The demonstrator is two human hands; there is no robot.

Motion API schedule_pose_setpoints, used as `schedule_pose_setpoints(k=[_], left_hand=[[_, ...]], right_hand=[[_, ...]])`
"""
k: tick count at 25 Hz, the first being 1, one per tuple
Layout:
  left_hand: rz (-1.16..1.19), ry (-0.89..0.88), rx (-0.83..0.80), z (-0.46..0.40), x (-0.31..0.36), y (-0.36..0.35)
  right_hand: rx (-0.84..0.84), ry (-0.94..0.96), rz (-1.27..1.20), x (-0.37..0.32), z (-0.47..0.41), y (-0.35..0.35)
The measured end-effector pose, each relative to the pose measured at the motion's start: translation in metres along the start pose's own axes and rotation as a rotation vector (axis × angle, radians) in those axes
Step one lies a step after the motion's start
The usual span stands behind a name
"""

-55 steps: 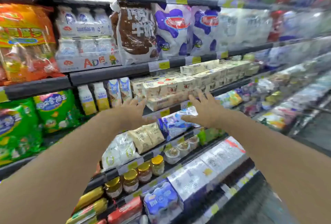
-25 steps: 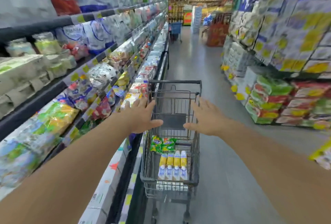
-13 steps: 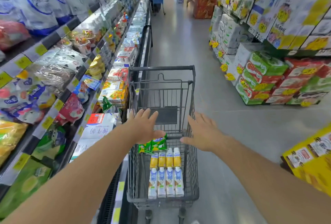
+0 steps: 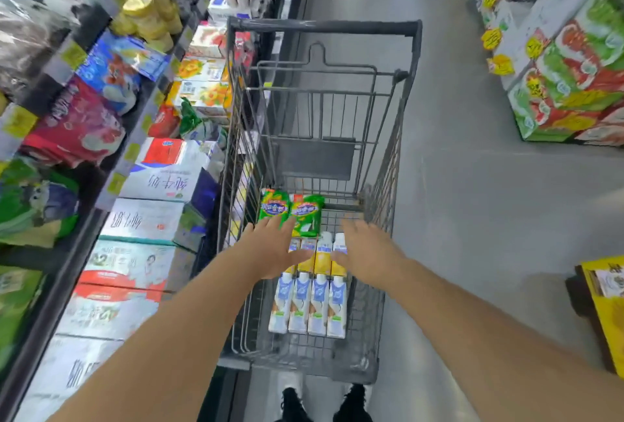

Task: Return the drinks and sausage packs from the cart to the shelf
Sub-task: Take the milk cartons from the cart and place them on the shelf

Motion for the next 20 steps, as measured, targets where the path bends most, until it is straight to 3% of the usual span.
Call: schedule_pose_setpoints(k=[8,15,20], left_hand=[[0.447,0.145,-0.207,-0.084,-0.015,-0.18],[0.586,0.386,-0.33,-0.136,-0.019,-0.288],[0.552,0.46,-0.275,-0.155,-0.017,-0.309]], right_hand=[[-0.159,-0.31,-0.284,0.037,-0.084,-0.153],[0.011,-0.726,-0.529,0.114,-0.115,-0.278],[0.097,-0.794,-0.797,0.13,-0.111,-0.332]])
Point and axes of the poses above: each hand's wrist, its own z-axis away from the middle knuckle, its own y-axis out of the back of the hand, x = y × z, the point moved 5 cm from there along -z, towards the middle knuckle, and after that the axes turned 8 degrees about -z, right-handed, at the moved point
